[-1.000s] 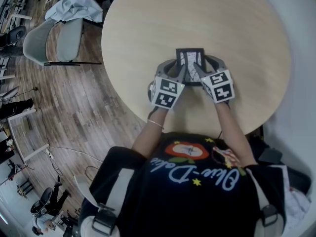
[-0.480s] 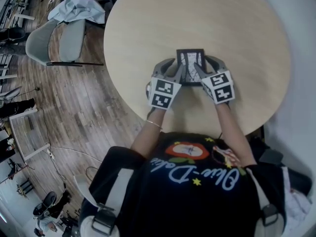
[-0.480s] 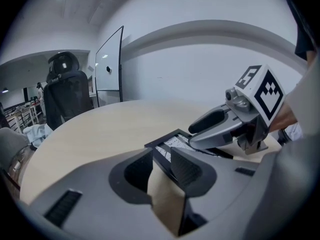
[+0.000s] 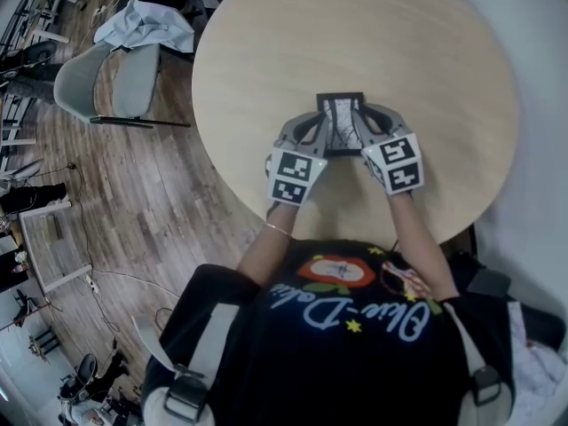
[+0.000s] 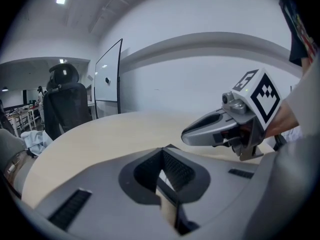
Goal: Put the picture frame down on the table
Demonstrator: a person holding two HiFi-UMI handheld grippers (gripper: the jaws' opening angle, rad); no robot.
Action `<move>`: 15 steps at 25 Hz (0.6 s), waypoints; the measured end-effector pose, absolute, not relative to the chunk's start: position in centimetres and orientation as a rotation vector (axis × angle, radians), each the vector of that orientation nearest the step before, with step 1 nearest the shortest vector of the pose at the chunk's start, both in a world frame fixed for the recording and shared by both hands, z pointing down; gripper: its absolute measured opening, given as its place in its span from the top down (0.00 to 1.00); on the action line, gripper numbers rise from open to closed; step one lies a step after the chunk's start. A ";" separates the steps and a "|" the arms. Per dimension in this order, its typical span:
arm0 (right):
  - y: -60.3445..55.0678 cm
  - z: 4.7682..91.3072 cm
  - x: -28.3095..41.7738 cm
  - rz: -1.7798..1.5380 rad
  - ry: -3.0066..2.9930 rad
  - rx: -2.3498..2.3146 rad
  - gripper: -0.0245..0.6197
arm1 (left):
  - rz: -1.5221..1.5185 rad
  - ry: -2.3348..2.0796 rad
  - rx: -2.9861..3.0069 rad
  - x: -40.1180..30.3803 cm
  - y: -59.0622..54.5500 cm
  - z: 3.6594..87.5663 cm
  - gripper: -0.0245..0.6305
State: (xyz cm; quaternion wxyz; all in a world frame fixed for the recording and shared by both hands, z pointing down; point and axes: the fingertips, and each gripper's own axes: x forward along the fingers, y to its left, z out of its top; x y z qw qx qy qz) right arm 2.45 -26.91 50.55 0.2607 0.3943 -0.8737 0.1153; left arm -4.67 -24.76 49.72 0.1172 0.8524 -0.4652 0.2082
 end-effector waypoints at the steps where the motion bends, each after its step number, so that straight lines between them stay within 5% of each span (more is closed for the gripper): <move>1: -26.8 49.9 2.5 0.305 -2.377 1.079 0.92 | 0.596 -1.367 2.502 -4.6 -24.7 49.2 0.96; 15: -24.6 43.6 3.3 0.234 -2.480 1.170 0.96 | 0.477 -1.447 2.587 -4.2 -23.0 43.3 0.96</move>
